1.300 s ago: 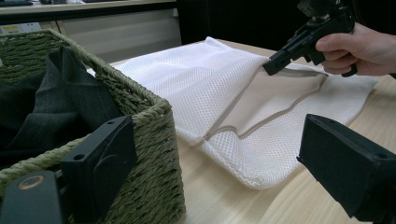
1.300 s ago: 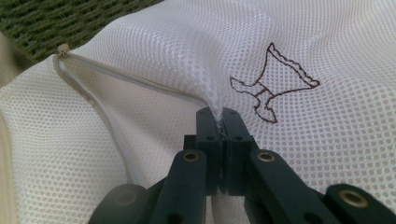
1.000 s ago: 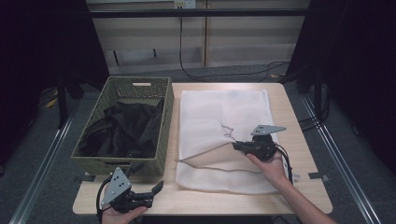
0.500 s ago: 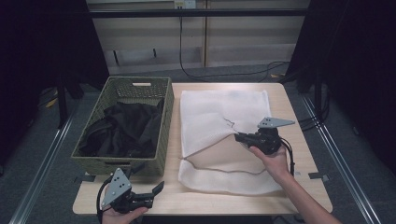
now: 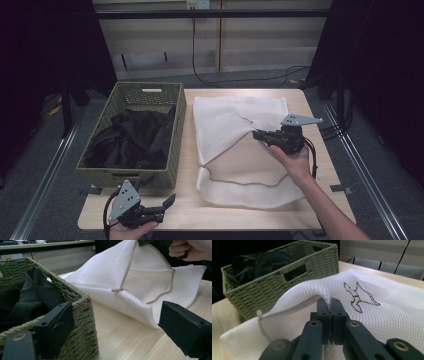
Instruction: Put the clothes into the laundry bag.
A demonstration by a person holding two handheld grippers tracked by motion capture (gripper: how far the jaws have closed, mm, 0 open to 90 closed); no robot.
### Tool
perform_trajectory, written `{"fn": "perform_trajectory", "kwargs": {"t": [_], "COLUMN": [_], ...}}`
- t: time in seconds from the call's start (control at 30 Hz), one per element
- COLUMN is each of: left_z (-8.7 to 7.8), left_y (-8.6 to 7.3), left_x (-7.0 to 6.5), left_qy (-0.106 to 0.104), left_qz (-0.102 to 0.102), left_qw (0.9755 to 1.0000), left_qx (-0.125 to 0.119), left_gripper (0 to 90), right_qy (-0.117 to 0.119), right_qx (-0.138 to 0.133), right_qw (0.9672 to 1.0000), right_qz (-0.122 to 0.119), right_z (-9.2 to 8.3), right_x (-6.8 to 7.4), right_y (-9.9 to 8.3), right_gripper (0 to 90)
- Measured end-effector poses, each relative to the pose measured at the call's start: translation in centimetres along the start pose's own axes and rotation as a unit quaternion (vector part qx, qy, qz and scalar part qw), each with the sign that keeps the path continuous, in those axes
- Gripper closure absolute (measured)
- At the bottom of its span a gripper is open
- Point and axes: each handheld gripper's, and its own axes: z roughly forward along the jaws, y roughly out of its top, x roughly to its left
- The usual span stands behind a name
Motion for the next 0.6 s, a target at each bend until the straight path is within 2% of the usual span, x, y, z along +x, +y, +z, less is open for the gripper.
{"fn": "perform_trajectory", "kwargs": {"t": [0.33,0.43,0.47,0.6], "left_z": [-0.4,-0.8,-1.0,-1.2], "left_y": [0.6,1.0,1.2,2.0], "left_x": [0.6,1.3,1.6,2.9], "left_qy": [0.003,0.016,0.02,0.025], "left_qz": [0.008,-0.007,-0.006,-0.018], "left_qw": [0.9999,0.9998,0.9997,0.9994], "left_qx": [0.007,0.009,0.012,0.015], "left_gripper": [13.4,13.5,13.5,13.0], "right_qy": [-0.005,-0.006,-0.005,-0.005], "right_qx": [-0.019,-0.026,-0.027,-0.02], "right_qw": [0.9998,0.9996,0.9996,0.9998], "right_qz": [0.005,0.007,0.009,0.005], "right_z": [-0.2,-0.2,-0.1,0.0], "right_x": [-0.4,-0.5,-0.6,-0.5], "right_y": [1.1,1.2,1.2,1.1], "right_gripper": [87.9,87.9,87.9,87.9]}}
